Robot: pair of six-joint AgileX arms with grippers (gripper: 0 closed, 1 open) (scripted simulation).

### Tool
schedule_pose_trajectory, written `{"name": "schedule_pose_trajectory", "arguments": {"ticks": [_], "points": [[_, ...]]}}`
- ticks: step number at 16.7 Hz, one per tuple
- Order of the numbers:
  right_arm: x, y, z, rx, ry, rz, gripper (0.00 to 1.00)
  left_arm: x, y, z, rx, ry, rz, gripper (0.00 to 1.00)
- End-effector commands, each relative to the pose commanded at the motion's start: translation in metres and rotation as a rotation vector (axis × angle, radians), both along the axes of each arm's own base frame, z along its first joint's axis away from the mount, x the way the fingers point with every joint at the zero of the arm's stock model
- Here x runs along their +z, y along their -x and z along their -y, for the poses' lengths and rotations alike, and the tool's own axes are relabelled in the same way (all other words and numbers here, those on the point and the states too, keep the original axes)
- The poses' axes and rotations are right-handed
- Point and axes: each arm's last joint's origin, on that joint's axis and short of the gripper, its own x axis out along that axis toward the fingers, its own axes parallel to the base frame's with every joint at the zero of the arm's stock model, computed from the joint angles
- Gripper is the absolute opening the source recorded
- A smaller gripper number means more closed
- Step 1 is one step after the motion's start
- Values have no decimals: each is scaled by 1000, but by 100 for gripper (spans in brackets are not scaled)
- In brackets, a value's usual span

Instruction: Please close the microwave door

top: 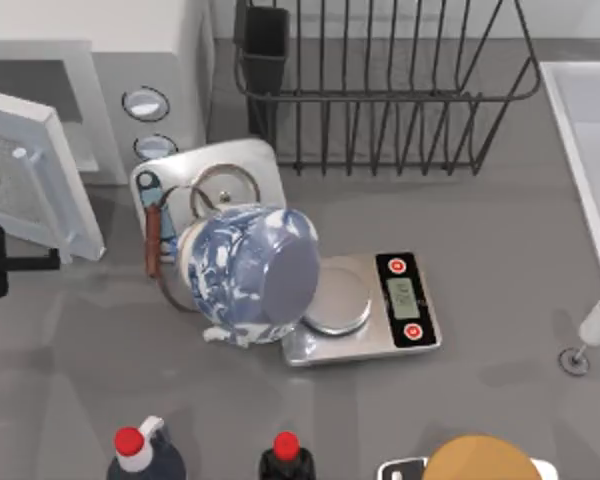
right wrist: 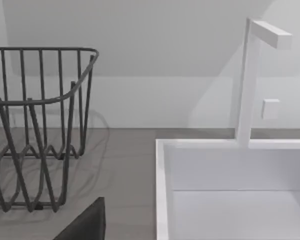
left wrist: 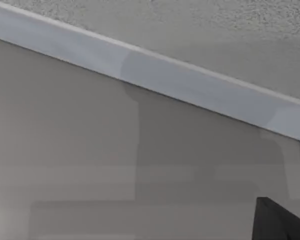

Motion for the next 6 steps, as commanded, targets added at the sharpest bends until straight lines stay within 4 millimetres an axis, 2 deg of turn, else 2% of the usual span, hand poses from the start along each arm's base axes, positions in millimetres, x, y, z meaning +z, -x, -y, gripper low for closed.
{"name": "schedule_pose_trajectory", "arguments": {"ticks": [3, 6], "points": [[0, 0, 0, 0, 0, 0, 100, -6, -25, 1, 0, -1, 9, 0], [0, 0, 0, 0, 0, 0, 100, -6, -32, 2, 0, -2, 19, 0]]}}
